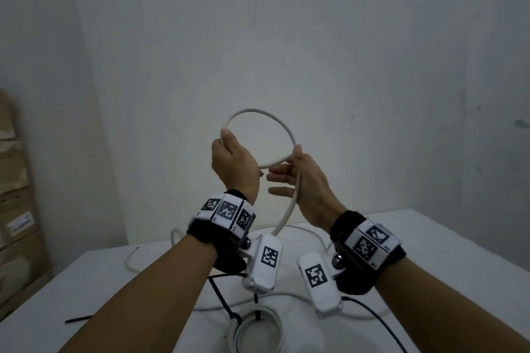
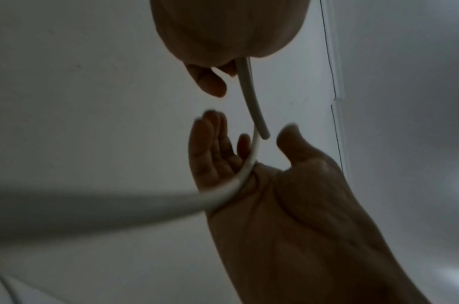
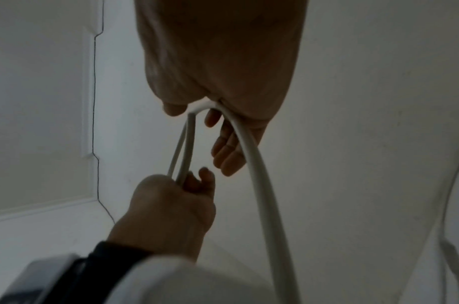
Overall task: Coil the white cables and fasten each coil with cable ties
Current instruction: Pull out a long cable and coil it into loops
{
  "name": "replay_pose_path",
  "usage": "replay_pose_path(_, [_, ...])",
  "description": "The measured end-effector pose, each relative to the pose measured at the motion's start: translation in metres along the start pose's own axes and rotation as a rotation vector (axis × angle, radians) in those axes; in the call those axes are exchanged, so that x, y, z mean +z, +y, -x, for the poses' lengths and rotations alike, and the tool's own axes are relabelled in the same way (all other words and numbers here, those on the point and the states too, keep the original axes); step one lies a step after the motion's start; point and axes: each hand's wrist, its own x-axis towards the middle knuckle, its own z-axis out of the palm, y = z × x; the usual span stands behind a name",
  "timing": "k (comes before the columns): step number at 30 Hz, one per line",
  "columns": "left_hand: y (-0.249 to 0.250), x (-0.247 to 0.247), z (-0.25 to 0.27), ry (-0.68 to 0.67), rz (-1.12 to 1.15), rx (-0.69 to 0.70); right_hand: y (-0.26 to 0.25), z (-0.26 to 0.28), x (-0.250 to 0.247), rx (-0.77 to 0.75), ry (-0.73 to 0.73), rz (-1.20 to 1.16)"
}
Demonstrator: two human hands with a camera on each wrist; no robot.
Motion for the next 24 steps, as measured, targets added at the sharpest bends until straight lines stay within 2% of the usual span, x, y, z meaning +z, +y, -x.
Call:
replay_pose_path(3, [0.007, 0.000, 0.004, -0.011, -0.026, -0.002, 0.005, 0.000, 0.013, -0.060, -0.025, -0.007])
replay_pose_path(7, [0.003, -0.014, 0.002, -0.202, -0.163, -0.073, 0.002, -0.006, 0.017, -0.130, 0.047, 0.004])
replay_pose_path(9, [-0.004, -0.024, 0.002, -0.259, -0.333, -0.007, -0.002, -0.011, 0.016, -0.132, 0.046, 0.053])
replay_pose_path(11, [-0.011, -0.038, -0.001, -0.199, -0.580, 0.223, -0.005, -0.015, 0.017, -0.124, 0.040, 0.118])
replay_pose_path(13, [-0.015, -0.052, -0.008, -0.159, -0.719, 0.636, -0.007, -0.019, 0.017, -0.115, 0.041, 0.167])
replay_pose_path(14, [-0.016, -0.057, -0.012, -0.220, -0.779, 0.838, -0.008, -0.022, 0.017, -0.119, 0.036, 0.180])
replay_pose_path(15, [-0.016, -0.061, -0.016, -0.346, -0.844, 0.973, -0.009, -0.024, 0.017, -0.126, 0.026, 0.192])
replay_pose_path(16, [-0.018, -0.064, -0.020, -0.491, -0.911, 1.029, -0.010, -0.025, 0.017, -0.137, 0.013, 0.213])
replay_pose_path(18, [-0.018, -0.068, -0.026, -0.709, -0.977, 0.962, -0.012, -0.028, 0.021, -0.173, -0.011, 0.285])
replay_pose_path(19, [-0.018, -0.070, -0.029, -0.752, -0.978, 0.921, -0.012, -0.028, 0.025, -0.194, -0.016, 0.329])
replay_pose_path(21, [-0.018, -0.071, -0.030, -0.775, -0.896, 0.823, -0.010, -0.027, 0.034, -0.237, 0.005, 0.399])
replay_pose_path(24, [-0.013, -0.072, -0.026, -0.676, -0.624, 0.503, -0.002, -0.027, 0.049, -0.236, 0.045, 0.383])
